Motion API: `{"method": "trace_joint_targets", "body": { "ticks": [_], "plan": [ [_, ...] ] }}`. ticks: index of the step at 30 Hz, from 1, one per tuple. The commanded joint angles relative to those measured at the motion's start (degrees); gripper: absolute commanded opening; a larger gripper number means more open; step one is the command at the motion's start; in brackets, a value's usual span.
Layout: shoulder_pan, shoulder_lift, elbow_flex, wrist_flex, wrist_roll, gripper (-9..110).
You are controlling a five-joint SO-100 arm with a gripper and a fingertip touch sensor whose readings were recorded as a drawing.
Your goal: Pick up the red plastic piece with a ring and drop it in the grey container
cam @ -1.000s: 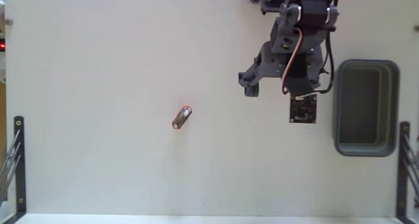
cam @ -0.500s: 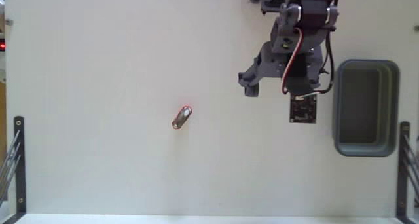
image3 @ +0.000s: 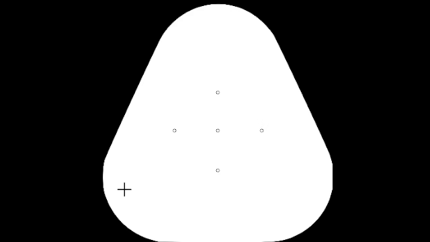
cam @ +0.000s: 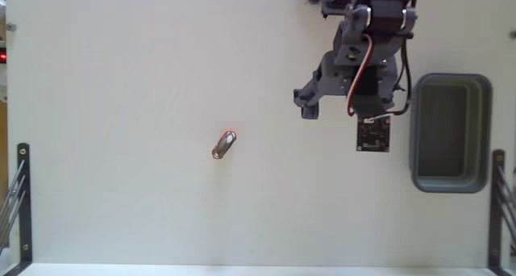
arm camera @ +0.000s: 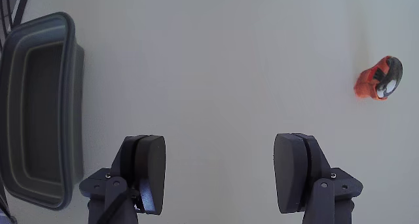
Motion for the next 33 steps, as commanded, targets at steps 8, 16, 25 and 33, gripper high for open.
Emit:
{"method": "trace_joint_targets", "body": {
  "ticks": [8,16,25,33],
  "plan": [
    [3.67,2.19,0.30,0.13,0.26,110],
    [9.82,2.19,0.30,0.13,0.26,110],
    [17.36,2.19,0.30,0.13,0.26,110],
    [23.51,2.19,0.30,0.13,0.26,110]
  ]
}}
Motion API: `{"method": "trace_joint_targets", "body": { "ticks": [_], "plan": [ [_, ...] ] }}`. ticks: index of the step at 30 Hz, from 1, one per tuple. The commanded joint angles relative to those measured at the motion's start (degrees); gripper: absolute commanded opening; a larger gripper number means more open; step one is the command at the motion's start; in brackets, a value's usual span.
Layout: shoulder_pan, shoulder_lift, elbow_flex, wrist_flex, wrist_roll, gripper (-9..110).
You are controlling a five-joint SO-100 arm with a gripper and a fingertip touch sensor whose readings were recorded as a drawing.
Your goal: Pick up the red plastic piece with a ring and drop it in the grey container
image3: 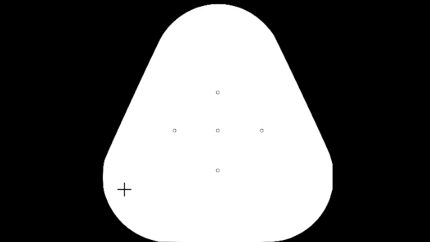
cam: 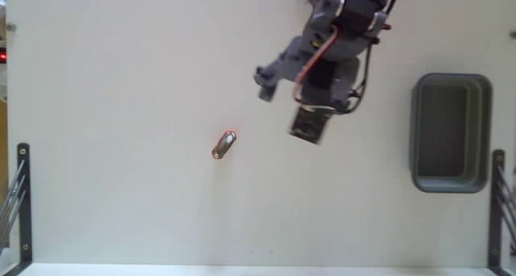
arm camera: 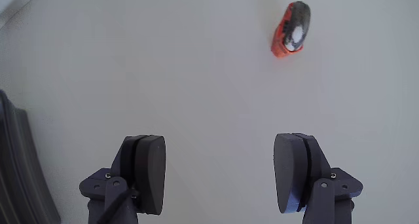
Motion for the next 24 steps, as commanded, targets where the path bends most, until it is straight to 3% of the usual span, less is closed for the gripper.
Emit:
{"method": "trace_joint_targets", "body": {
  "ticks": [1,24],
  "plan": [
    [3.46,2.19,0.30,0.13,0.09,110],
    [10.71,2.19,0.30,0.13,0.09,110]
  ]
}}
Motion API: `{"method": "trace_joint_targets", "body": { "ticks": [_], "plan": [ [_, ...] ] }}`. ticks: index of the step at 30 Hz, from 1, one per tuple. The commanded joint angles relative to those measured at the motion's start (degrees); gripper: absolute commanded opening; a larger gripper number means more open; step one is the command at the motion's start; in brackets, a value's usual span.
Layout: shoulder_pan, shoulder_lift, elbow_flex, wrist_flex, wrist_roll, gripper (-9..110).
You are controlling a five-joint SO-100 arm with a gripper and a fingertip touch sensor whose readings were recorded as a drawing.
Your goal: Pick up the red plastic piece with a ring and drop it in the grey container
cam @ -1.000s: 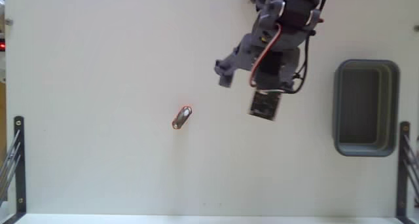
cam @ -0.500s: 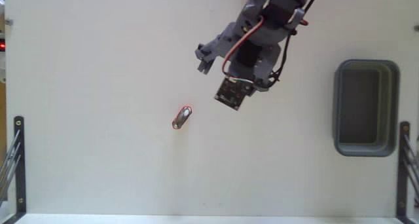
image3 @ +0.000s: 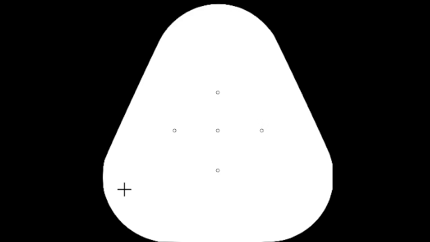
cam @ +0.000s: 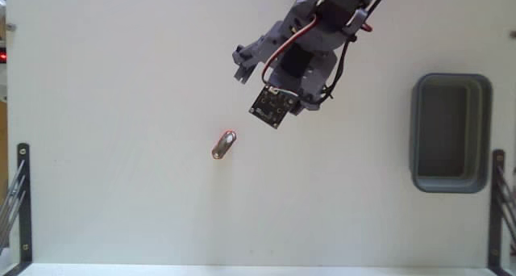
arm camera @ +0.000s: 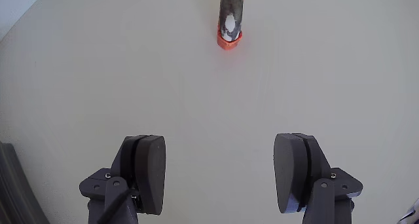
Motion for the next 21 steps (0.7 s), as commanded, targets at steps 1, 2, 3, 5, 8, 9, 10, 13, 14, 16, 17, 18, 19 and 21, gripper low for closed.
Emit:
{"method": "trace_joint_targets", "body": {
  "ticks": [1,2,3,5,8,9,10,13,14,16,17,18,19,21],
  "plan": [
    [1.74,2.19,0.30,0.13,0.18,110],
    [1.98,2.19,0.30,0.13,0.18,110],
    [2.18,2.19,0.30,0.13,0.18,110],
    [2.32,2.19,0.30,0.13,0.18,110],
    [2.32,2.19,0.30,0.13,0.18,110],
    [2.32,2.19,0.30,0.13,0.18,110],
    [2.32,2.19,0.30,0.13,0.18,110],
    [2.32,2.19,0.30,0.13,0.18,110],
    [2.32,2.19,0.30,0.13,0.18,110],
    [2.32,2.19,0.30,0.13,0.18,110],
    [2.32,2.19,0.30,0.13,0.18,110],
    [2.32,2.19,0.30,0.13,0.18,110],
    [2.32,2.19,0.30,0.13,0.18,110],
    [2.32,2.19,0.30,0.13,0.18,110]
  ]
}}
